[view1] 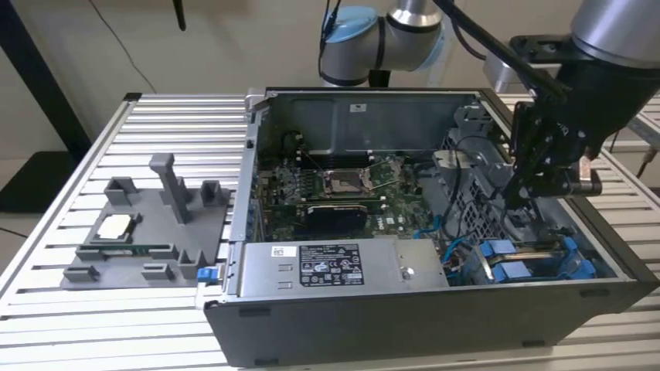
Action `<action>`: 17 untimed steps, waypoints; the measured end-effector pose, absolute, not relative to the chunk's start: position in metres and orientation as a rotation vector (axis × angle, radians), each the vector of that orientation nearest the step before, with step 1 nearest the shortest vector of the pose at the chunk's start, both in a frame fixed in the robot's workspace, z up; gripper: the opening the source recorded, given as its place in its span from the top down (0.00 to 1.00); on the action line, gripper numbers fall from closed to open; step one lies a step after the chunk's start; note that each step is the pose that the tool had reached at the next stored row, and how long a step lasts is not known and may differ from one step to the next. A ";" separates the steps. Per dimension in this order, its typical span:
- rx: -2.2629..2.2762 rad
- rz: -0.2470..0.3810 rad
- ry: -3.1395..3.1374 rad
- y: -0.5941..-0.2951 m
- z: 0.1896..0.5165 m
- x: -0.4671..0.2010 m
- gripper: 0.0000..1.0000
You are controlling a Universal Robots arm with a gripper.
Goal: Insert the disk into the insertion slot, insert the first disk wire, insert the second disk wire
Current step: 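Insert the second disk wire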
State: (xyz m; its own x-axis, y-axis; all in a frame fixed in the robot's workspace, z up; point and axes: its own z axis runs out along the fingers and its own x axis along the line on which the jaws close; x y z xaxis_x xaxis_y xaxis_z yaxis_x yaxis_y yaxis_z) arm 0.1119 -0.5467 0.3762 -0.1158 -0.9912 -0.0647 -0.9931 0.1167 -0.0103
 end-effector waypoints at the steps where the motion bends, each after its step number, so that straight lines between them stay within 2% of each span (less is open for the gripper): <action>1: -2.051 0.055 2.306 -0.547 0.376 0.112 0.84; 17: -2.051 0.054 2.305 -0.547 0.370 0.112 0.84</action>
State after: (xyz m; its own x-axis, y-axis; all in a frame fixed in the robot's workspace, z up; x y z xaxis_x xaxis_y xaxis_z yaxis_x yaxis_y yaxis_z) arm 0.1119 -0.5467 0.3704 -0.1158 -0.9912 -0.0649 -0.9931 0.1167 -0.0106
